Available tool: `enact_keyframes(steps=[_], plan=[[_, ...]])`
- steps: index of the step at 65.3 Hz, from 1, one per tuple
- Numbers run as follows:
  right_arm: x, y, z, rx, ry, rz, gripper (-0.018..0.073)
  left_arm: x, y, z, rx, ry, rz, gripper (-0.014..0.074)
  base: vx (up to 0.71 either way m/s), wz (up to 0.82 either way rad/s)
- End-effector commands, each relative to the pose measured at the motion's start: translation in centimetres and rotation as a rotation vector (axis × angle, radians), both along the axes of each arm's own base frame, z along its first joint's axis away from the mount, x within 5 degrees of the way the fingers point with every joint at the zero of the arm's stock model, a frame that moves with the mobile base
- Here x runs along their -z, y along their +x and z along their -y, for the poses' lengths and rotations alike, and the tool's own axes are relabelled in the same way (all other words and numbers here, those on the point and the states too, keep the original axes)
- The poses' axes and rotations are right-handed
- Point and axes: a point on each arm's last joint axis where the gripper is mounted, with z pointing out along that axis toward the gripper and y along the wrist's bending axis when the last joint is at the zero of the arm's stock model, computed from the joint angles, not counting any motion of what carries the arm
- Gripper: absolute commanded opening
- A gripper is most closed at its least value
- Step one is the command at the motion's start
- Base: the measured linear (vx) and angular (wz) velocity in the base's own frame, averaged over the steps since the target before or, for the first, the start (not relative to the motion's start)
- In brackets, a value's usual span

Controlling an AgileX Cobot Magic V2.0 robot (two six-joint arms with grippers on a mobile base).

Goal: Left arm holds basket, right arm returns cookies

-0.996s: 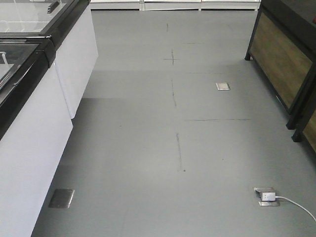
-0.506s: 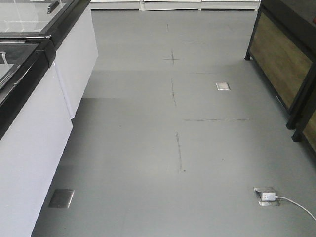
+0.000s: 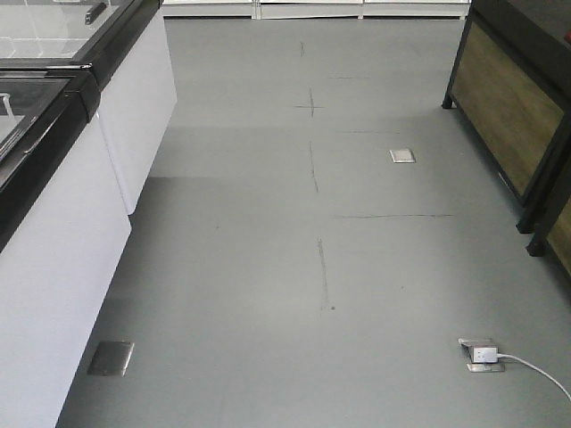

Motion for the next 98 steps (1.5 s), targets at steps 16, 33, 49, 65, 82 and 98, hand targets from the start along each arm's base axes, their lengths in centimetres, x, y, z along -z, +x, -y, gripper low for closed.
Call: enact_keyframes(steps=[16, 33, 49, 65, 82, 98], plan=[[-0.7, -0.1, 0.0, 0.002, 0.0, 0.089, -0.0008, -7.3, 3.2, -0.2, -0.026, -0.023, 0.055, 0.0425, 0.0, 0.0], [-0.7, -0.1, 0.0, 0.002, 0.0, 0.089, -0.0008, -9.4, 2.6, -4.2, -0.235, 0.031, -0.033, 0.0393, 0.0, 0.0], [-0.7, -0.1, 0.0, 0.002, 0.0, 0.089, -0.0008, -10.3, 2.8, -8.6, -0.378, -0.006, -0.136, 0.037, 0.0, 0.0], [-0.7, -0.1, 0.0, 0.002, 0.0, 0.089, -0.0008, -11.5, 4.8, -11.4, -0.386, -0.143, 0.0, 0.037, 0.0, 0.0], [-0.7, -0.1, 0.0, 0.002, 0.0, 0.089, -0.0008, -12.7, 6.1, -16.1, -0.411, -0.368, 0.202, 0.037, 0.0, 0.0], [-0.7, -0.1, 0.0, 0.002, 0.0, 0.089, -0.0008, -12.1, 6.0, -20.6, -0.407, -0.45, 0.369, 0.0375, 0.0, 0.0]])
